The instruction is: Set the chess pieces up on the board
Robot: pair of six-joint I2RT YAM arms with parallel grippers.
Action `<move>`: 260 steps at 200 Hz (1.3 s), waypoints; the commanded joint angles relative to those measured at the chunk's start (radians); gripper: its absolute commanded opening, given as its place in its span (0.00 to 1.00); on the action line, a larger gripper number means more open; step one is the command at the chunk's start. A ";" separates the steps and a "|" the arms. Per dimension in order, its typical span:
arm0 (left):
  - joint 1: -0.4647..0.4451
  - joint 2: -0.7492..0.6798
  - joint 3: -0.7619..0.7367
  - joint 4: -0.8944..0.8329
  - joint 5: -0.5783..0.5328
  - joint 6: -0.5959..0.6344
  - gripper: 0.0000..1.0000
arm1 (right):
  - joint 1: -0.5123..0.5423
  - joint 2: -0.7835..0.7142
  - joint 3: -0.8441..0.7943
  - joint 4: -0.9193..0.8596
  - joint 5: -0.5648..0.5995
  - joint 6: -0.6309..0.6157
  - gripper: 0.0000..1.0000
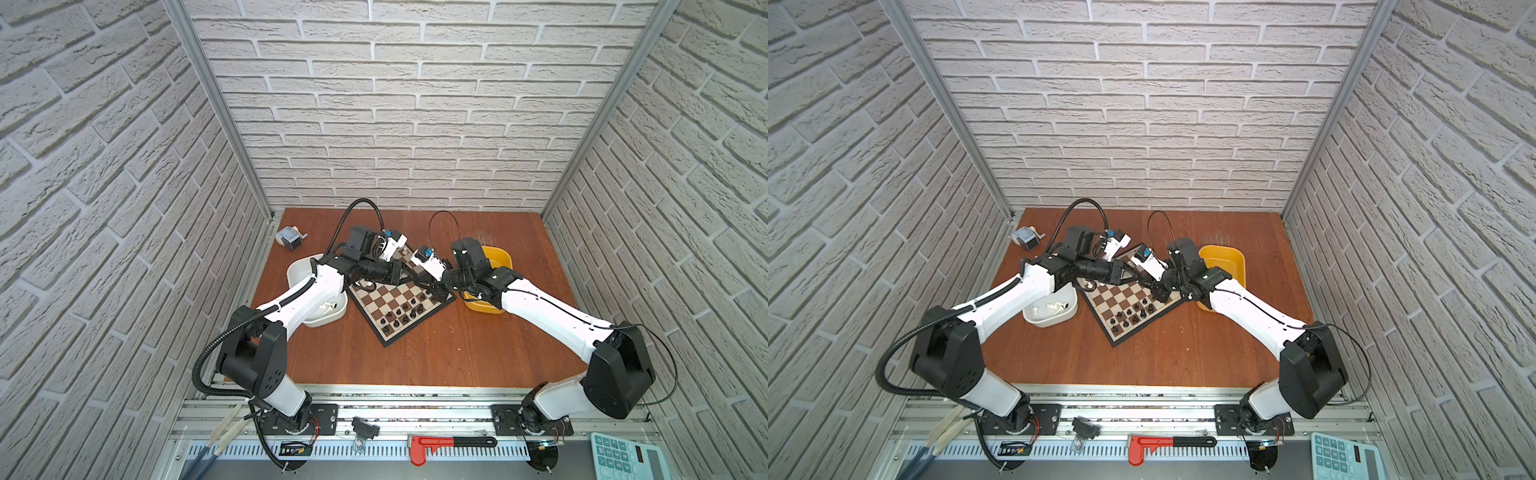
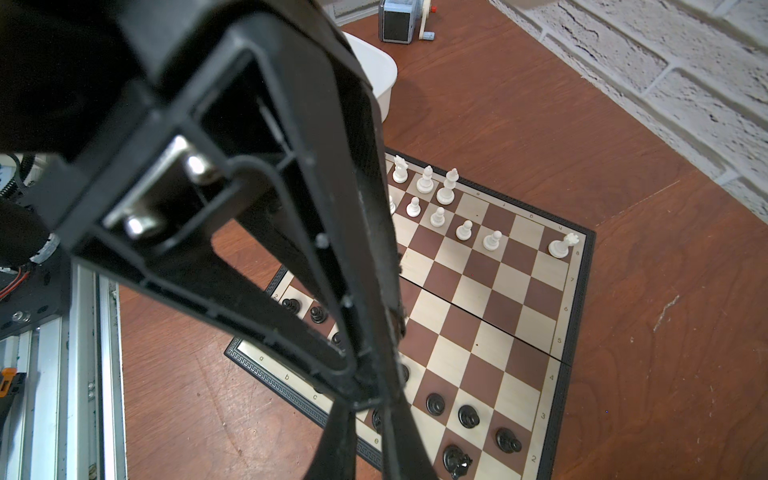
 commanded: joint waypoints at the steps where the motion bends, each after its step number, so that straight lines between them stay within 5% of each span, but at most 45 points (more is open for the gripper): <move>1: -0.005 0.003 0.004 0.024 0.013 0.005 0.25 | 0.005 0.007 0.030 0.021 -0.019 0.008 0.06; 83: -0.005 -0.024 -0.023 0.101 0.005 -0.092 0.00 | 0.005 -0.005 0.039 0.020 -0.012 0.019 0.08; 120: -0.002 -0.075 -0.092 0.304 -0.030 -0.300 0.00 | -0.025 -0.041 0.025 0.034 -0.002 0.083 0.42; 157: 0.037 -0.104 -0.130 0.473 -0.098 -0.450 0.00 | -0.098 -0.125 -0.032 0.071 -0.082 0.168 0.58; 161: 0.041 -0.108 -0.132 0.490 -0.107 -0.464 0.00 | -0.105 -0.137 -0.043 0.081 -0.093 0.183 0.69; 167: 0.049 -0.113 -0.139 0.519 -0.118 -0.482 0.00 | -0.121 -0.157 -0.064 0.104 -0.103 0.222 0.88; 175: 0.056 -0.118 -0.147 0.560 -0.126 -0.506 0.00 | -0.139 -0.176 -0.090 0.143 -0.127 0.266 0.99; 228: 0.063 -0.140 -0.258 0.990 -0.163 -0.719 0.00 | -0.237 -0.145 -0.173 0.648 -0.413 0.714 1.00; 260: 0.061 -0.129 -0.285 1.192 -0.179 -0.802 0.00 | -0.247 -0.035 -0.209 1.105 -0.511 1.122 0.95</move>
